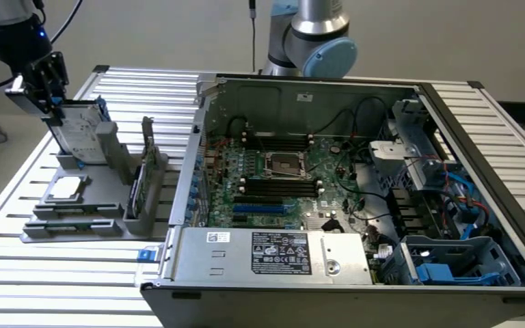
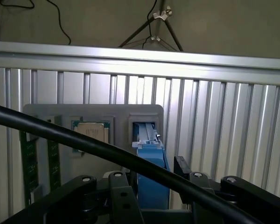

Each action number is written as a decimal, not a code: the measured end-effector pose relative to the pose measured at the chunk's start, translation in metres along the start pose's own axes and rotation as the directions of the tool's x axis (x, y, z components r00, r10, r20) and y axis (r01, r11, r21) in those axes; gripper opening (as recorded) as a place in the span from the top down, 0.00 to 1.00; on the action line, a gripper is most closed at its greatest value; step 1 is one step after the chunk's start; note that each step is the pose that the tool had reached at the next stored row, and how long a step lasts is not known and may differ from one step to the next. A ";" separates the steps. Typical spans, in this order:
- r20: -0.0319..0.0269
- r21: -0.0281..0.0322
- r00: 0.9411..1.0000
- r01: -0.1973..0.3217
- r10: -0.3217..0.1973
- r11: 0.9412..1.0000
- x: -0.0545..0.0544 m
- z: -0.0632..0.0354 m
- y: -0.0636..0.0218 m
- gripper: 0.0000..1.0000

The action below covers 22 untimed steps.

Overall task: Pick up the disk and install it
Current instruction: 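Pick up the disk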

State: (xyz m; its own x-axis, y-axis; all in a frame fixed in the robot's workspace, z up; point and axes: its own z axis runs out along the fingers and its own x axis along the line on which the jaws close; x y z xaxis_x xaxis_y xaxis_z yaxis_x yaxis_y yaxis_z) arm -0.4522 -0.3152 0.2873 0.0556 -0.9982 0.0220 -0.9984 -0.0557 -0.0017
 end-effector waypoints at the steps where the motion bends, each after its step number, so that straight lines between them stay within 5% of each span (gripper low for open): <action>1: 0.001 0.000 1.000 0.000 0.000 1.000 0.000 0.0001 0.0000 0.52; 12: 0.002 0.000 1.000 0.000 0.000 1.000 0.000 0.0012 0.0006 0.52; 22: 0.003 0.000 1.000 -0.004 0.004 1.000 0.000 0.0014 0.0006 0.63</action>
State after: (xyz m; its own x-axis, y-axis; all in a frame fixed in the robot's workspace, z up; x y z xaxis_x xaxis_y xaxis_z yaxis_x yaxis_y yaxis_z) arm -0.4529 -0.3153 0.2859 0.0512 -0.9985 0.0194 -0.9987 -0.0513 -0.0019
